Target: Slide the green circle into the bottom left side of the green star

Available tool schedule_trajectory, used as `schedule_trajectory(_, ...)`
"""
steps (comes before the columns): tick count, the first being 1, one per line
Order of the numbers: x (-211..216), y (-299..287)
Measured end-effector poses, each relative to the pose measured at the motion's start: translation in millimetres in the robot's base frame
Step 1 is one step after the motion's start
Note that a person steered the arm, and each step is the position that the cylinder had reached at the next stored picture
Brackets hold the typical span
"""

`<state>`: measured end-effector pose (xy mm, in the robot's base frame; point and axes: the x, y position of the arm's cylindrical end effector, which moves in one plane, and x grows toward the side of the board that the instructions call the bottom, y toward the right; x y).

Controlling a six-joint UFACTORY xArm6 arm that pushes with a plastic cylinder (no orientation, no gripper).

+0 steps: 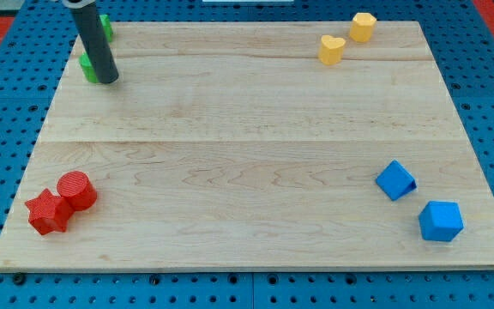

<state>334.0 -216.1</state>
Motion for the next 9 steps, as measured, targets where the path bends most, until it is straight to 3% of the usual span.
schedule_trajectory(1,9.3,-23.7)
schedule_trajectory(4,-49.6,22.3)
schedule_trajectory(5,-9.9,19.1)
schedule_trajectory(6,-34.9,-28.4)
schedule_trajectory(7,-68.2,-23.5)
schedule_trajectory(9,-68.4,-18.1)
